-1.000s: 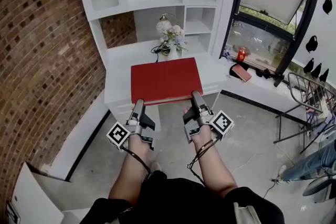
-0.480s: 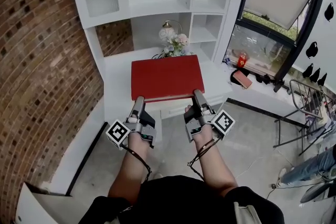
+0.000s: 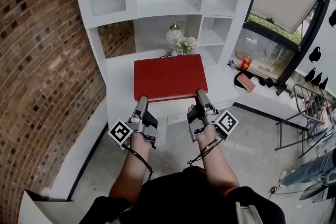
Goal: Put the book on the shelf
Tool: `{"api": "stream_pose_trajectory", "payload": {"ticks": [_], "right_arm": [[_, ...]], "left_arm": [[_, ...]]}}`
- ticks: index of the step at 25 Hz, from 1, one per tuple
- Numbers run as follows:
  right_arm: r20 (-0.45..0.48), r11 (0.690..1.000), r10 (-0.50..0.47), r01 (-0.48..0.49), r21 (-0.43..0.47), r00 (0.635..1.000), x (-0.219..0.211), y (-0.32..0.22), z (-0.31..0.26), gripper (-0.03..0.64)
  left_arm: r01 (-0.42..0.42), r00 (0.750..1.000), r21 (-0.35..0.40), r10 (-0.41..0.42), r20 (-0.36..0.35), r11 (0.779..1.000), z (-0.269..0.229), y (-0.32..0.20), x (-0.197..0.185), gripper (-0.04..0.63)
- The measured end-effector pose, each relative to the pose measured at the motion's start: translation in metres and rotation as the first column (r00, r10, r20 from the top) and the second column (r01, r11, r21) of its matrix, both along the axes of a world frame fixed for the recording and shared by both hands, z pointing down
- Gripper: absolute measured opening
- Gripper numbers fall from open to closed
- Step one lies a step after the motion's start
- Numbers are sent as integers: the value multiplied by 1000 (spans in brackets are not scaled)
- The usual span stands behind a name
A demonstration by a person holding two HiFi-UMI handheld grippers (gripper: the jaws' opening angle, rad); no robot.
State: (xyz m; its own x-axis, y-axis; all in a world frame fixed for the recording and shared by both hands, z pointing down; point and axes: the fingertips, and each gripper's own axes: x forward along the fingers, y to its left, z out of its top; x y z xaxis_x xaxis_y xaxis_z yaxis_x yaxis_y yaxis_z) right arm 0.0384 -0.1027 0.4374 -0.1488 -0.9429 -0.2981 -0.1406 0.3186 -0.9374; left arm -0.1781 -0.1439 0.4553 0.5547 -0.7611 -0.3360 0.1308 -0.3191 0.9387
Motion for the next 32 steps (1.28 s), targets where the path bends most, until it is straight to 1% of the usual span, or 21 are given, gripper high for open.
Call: {"api": "stream_pose_trajectory", "payload": {"ticks": [6, 10, 14, 20, 24, 27, 32], "right_arm": [[16, 1000, 4, -4, 1, 1000, 10, -26, 6, 230], [40, 1000, -13, 13, 2, 999, 17, -51, 11, 230], [38, 999, -32, 31, 16, 999, 26, -81, 9, 230], [47, 998, -51, 49, 43, 998, 51, -135, 0, 230], [54, 997, -67, 65, 47, 996, 72, -172, -3, 230], [58, 996, -85, 83, 44, 995, 85, -198, -7, 230], [58, 991, -123, 119, 65, 991, 106, -235, -20, 230]], "left_arm": [[-2, 1000, 8, 1, 13, 1000, -2, -22, 9, 219], [21, 999, 14, -22, 41, 1000, -1, -44, 14, 219], [36, 998, 20, -37, 41, 999, -5, -69, 24, 218], [53, 998, 49, -55, 41, 997, -16, -120, 48, 219], [56, 997, 51, -58, 46, 997, -21, -153, 70, 219], [74, 995, 55, -77, 59, 996, -26, -177, 82, 218], [106, 991, 79, -111, 71, 991, -37, -208, 102, 218]]}}
